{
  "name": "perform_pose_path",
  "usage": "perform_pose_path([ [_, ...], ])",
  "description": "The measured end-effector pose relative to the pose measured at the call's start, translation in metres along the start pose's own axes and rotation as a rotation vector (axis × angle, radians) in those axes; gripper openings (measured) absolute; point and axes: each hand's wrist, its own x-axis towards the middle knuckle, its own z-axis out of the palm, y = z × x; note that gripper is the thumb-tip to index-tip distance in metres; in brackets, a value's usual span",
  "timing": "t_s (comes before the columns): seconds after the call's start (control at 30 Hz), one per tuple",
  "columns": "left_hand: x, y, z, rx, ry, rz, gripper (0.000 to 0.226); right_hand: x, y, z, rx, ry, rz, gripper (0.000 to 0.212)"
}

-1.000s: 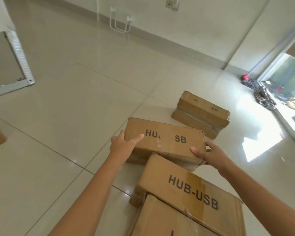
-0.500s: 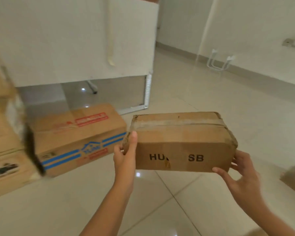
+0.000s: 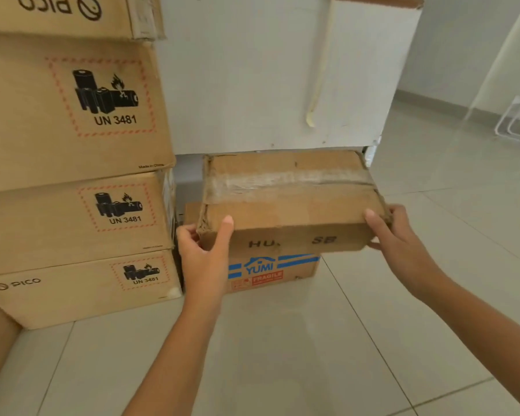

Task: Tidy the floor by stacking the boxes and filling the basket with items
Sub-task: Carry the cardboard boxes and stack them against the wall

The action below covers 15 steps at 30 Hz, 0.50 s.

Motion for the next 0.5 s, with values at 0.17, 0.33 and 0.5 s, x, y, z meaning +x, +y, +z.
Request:
perform_pose_path([
  [0.17, 0.035, -0.026, -0.027, -0.068, -0.065, -0.075, 0.022, 0.049, -0.002, 0.043, 0.054, -0.130, -0.045, 0.027],
  [0.33, 0.048, -0.043, -0.039, -0.067, -0.097, -0.083, 0.031, 0.069, 0.021, 0.074, 0.066, -0.128, -0.005, 0.022],
  [0.5, 0.064, -0.047, -0.036, 0.085, -0.014, -0.041, 0.048, 0.076, 0.033, 0.084, -0.066, -0.058, 0.040, 0.036],
])
